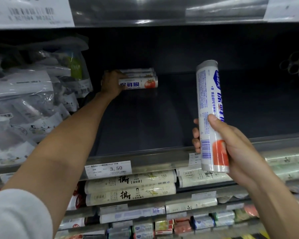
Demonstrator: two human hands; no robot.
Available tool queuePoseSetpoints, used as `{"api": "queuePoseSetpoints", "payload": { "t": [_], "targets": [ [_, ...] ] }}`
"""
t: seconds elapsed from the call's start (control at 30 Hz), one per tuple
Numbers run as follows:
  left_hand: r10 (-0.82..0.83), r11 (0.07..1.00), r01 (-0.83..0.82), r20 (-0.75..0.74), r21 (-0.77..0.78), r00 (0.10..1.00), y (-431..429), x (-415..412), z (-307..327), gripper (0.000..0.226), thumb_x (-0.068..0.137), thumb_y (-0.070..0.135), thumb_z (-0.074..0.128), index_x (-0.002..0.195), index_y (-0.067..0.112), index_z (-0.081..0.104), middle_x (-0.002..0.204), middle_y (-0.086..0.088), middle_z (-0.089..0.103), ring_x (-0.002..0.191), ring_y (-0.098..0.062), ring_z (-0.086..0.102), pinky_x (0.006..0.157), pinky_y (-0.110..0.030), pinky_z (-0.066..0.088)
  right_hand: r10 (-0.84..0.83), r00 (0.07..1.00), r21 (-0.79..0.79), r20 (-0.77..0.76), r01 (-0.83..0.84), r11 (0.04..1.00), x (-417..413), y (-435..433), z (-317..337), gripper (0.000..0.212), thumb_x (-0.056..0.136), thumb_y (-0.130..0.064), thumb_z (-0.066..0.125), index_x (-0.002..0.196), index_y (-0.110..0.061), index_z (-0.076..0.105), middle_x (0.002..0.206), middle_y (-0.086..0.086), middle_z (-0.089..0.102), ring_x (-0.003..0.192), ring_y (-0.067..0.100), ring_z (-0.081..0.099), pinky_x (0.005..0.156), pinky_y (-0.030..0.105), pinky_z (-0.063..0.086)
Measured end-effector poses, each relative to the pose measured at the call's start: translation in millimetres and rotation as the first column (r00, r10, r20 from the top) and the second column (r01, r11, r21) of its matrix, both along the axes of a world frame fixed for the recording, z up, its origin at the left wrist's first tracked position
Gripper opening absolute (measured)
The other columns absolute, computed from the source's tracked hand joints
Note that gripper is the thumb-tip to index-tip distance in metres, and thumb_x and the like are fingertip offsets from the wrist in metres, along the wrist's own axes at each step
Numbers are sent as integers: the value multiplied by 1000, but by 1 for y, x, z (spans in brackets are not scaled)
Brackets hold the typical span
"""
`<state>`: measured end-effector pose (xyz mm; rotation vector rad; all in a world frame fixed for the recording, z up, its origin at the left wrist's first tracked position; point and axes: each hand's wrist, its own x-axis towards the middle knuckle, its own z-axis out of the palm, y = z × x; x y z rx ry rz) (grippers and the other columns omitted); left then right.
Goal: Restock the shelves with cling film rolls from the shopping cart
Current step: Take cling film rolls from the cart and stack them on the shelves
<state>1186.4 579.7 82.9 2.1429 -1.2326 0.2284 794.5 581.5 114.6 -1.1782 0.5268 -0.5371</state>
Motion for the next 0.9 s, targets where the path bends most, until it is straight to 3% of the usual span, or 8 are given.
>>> {"api": "queuePoseSetpoints", "payload": {
  "t": [0.17,0.27,0.37,0.43,0.57,0.73,0.8,0.9],
  "targets": [
    [35,999,-36,33,26,999,1,-10,5,49,82,7,70,128,3,55,135,-17,51,124,-31,46,107,-39,37,9,1000,-3,-9,-9,1000,0,4,1,43,79,-40,58,106,-6,62,76,6,62,62,15,58,56,24,53],
    [52,998,-49,-69,40,996,10,-28,16,60,86,16,68,140,7,43,139,-17,47,126,-31,45,107,-38,38,29,999,2,-26,-29,1000,-3,4,4,43,79,-38,60,107,-5,61,76,7,62,62,15,58,56,24,52],
    [68,995,-79,-162,-64,984,44,-67,34,52,94,24,57,141,8,41,141,-14,46,128,-26,45,104,-20,32,60,996,-13,-66,-61,998,-4,0,12,40,79,-27,68,109,-4,57,80,10,62,62,16,59,54,24,51],
    [90,987,-103,-110,-120,990,84,-108,34,43,97,29,51,135,8,50,135,-13,54,123,-24,51,99,-21,35,114,986,-45,-124,-120,992,3,-7,18,49,73,-18,70,117,-2,53,83,11,65,65,16,60,55,25,52],
    [118,973,-100,77,-206,990,175,-186,-6,45,98,38,37,120,7,61,117,-11,65,107,-25,60,92,-32,44,210,934,-211,-290,-276,938,31,-26,31,55,72,-24,66,123,-12,50,95,10,71,74,14,66,60,24,55],
    [209,975,-129,530,-184,822,195,-178,-58,39,97,22,40,95,-4,69,98,-18,70,88,-32,66,82,-40,44,74,876,-656,-476,-410,633,91,-56,25,48,70,-26,81,114,-25,62,109,0,67,97,12,65,81,22,52],
    [247,960,-109,596,-258,764,190,-169,-65,38,97,18,39,89,-3,69,94,-17,70,83,-32,66,76,-40,45,0,875,-759,-485,-421,497,118,-65,14,58,66,-22,85,119,-23,62,115,-1,65,104,13,60,94,25,47],
    [274,945,-82,634,-315,723,186,-165,-70,38,96,16,38,85,-2,70,90,-15,71,78,-31,66,70,-39,47,-69,864,-825,-499,-450,341,149,-77,-1,66,65,-23,85,125,-21,60,124,-1,61,112,15,56,98,31,45]
  ]
}}
